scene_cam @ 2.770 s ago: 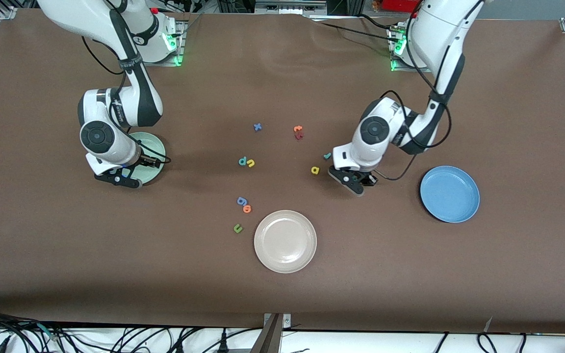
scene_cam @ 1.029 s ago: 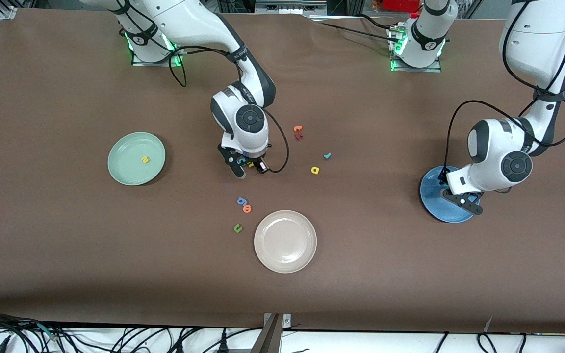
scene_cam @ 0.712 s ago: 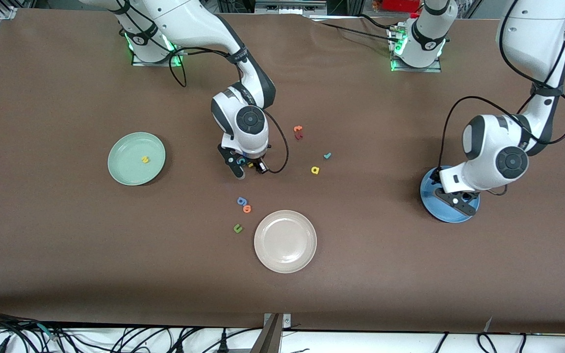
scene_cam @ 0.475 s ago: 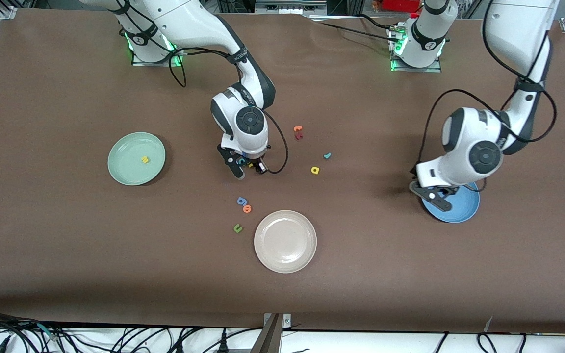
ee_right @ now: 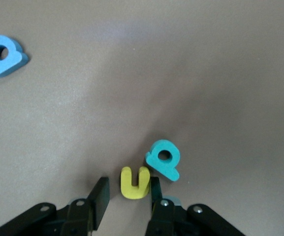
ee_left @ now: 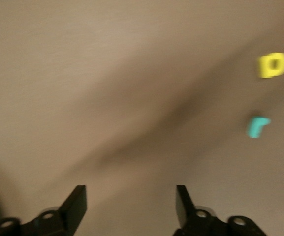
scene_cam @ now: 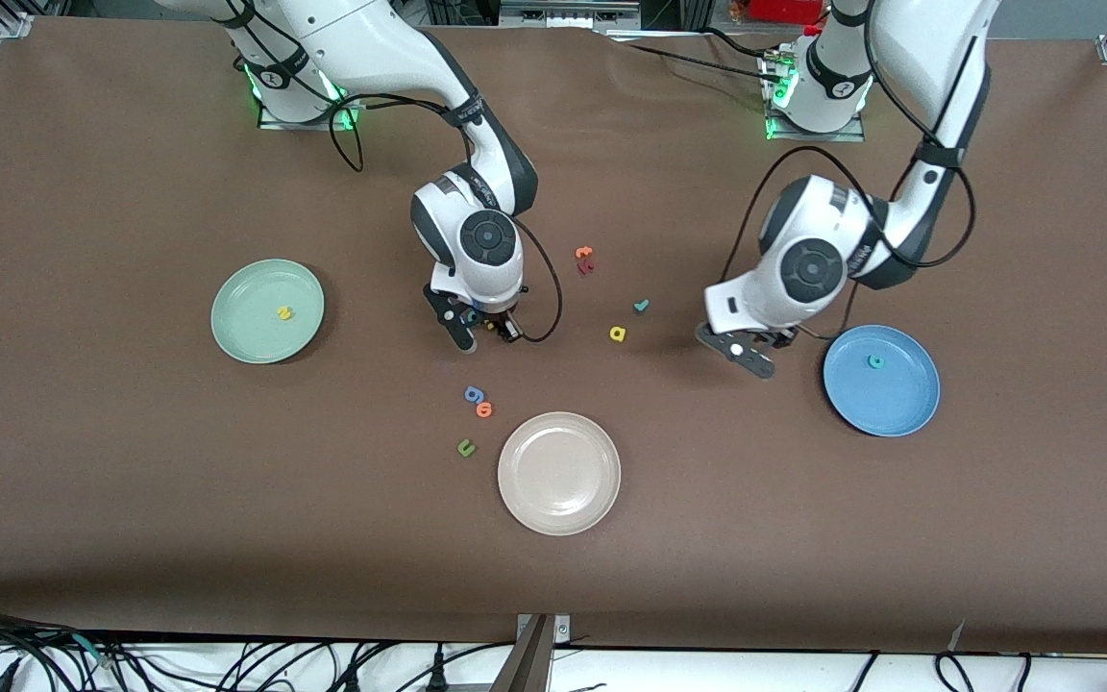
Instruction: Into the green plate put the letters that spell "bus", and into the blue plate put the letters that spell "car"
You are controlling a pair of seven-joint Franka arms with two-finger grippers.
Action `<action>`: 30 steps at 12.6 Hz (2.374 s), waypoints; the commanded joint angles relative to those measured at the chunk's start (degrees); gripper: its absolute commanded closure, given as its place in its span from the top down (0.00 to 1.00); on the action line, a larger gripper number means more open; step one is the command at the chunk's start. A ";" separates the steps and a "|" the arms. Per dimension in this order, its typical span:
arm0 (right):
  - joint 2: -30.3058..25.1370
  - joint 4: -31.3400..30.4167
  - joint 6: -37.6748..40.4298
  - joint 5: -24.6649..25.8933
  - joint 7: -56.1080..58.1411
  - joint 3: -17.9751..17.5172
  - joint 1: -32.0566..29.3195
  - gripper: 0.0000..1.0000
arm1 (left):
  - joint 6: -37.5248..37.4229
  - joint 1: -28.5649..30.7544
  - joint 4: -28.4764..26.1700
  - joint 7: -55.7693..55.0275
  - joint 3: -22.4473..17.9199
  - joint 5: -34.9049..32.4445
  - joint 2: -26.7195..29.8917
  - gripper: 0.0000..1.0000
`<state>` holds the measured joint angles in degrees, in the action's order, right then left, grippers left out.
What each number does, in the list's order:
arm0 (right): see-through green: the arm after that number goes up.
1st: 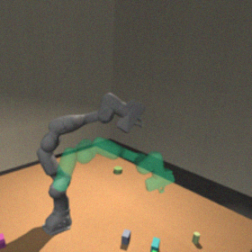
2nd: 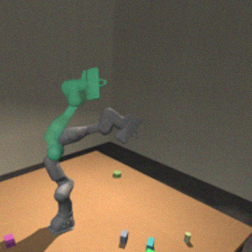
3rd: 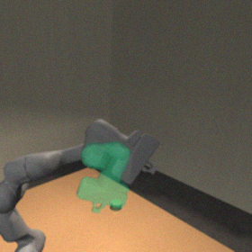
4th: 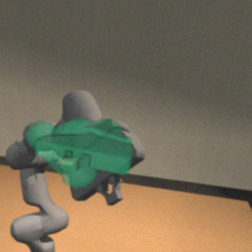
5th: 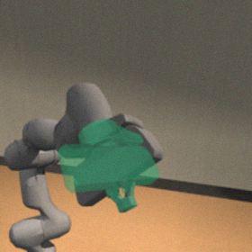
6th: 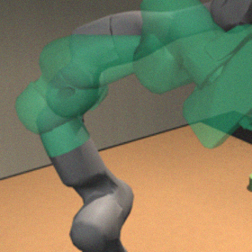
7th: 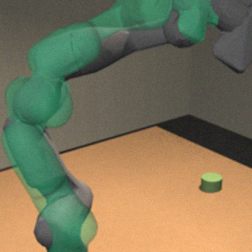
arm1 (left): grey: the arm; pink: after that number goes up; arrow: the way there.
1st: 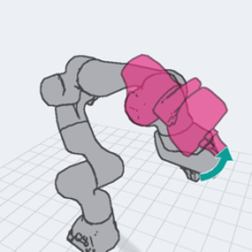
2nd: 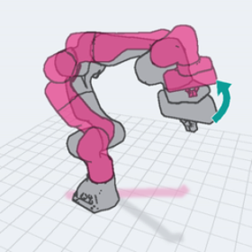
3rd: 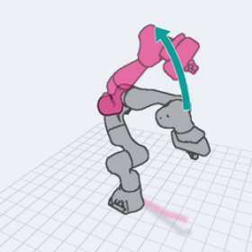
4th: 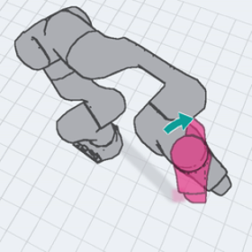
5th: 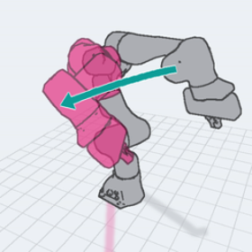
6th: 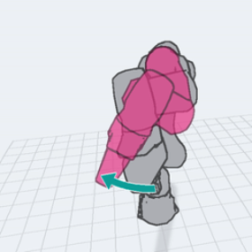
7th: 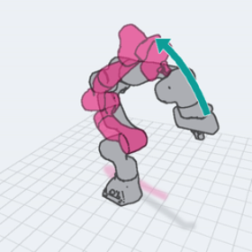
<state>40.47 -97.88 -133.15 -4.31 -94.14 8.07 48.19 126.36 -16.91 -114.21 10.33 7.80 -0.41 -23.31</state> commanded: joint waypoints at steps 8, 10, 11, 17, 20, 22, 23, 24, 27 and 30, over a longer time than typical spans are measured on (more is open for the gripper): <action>-1.62 7.68 18.06 -0.53 12.37 2.66 -3.26 0.17 | 10.92 -6.03 -1.37 0.21 6.09 -5.27 -2.44 0.96; -4.16 8.50 23.97 -0.62 20.88 4.06 -5.55 0.17 | 11.63 -6.12 -1.37 0.21 6.09 -10.04 -3.05 0.96; -5.12 8.06 26.00 -0.62 25.80 5.37 -6.26 0.17 | 11.72 -6.12 -1.46 0.21 6.09 -10.05 -3.41 0.96; -14.86 -7.90 27.08 -0.62 56.47 18.46 -6.26 0.17 | 17.26 -6.56 -3.04 -0.22 6.09 -10.05 -6.40 0.94; -18.23 -19.59 19.55 -0.70 69.75 24.88 -6.26 0.18 | 19.19 -7.35 -3.22 -0.31 6.09 -10.05 -7.63 0.93; -18.23 -27.15 9.72 -0.88 76.45 27.52 -6.61 0.19 | 20.50 -7.35 -3.83 -0.31 6.09 -10.14 -7.80 0.89; -17.97 -29.10 6.45 -1.05 77.52 27.62 -7.31 0.33 | 21.29 -7.35 -4.18 -0.31 6.09 -10.23 -7.89 0.80; -17.71 -29.04 6.24 -1.32 77.62 27.53 -7.84 0.82 | 21.56 -7.35 -4.44 -0.31 6.09 -10.23 -8.07 0.79; -18.84 -27.99 8.07 -1.41 77.62 27.44 -7.76 1.00 | 21.56 -7.18 -5.15 -0.31 5.74 -10.23 -7.98 0.80; -20.16 -22.11 15.54 -4.98 73.95 24.74 -6.88 1.00 | 21.56 -7.09 -5.68 -0.31 5.38 -10.23 -7.89 0.75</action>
<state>22.54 -122.91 -121.73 -6.41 -18.03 34.80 40.86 146.99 -24.00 -118.53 10.33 13.82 -8.97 -31.52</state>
